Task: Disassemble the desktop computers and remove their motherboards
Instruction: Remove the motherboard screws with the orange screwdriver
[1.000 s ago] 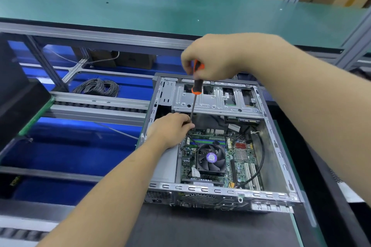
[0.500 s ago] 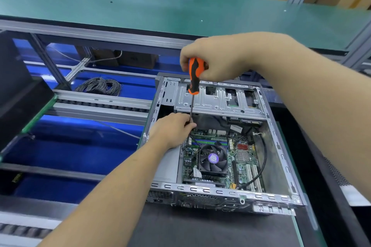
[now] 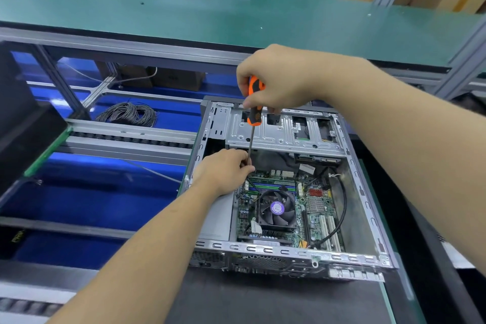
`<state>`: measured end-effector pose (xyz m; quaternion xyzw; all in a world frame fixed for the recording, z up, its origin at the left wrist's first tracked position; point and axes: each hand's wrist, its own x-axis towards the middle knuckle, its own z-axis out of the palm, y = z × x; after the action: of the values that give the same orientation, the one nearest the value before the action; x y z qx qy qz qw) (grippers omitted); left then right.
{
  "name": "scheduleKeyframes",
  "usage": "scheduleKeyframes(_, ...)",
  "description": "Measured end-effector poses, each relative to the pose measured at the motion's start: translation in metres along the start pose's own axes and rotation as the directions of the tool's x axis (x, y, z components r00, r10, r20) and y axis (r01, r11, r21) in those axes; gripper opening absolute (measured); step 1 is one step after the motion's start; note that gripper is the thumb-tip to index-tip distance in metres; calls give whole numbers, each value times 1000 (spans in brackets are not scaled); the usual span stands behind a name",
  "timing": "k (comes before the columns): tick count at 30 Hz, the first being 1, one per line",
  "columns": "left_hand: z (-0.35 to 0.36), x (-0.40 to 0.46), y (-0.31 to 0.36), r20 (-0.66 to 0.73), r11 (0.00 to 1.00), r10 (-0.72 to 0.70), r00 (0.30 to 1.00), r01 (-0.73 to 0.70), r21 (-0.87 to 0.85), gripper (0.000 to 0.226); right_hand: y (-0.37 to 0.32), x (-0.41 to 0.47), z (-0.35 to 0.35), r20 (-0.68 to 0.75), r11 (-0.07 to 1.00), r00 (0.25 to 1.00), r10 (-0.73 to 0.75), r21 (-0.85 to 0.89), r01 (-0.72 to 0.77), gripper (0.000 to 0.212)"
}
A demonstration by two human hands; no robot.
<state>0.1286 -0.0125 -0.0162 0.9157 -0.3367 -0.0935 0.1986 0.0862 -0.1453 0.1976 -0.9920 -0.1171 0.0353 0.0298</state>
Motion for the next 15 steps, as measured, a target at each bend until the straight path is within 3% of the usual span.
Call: scheduleKeyframes(15,-1,-1,2,14,998,6,1000,-7,54,15,12,-3,1,-27,996,998,50,69,-48,14)
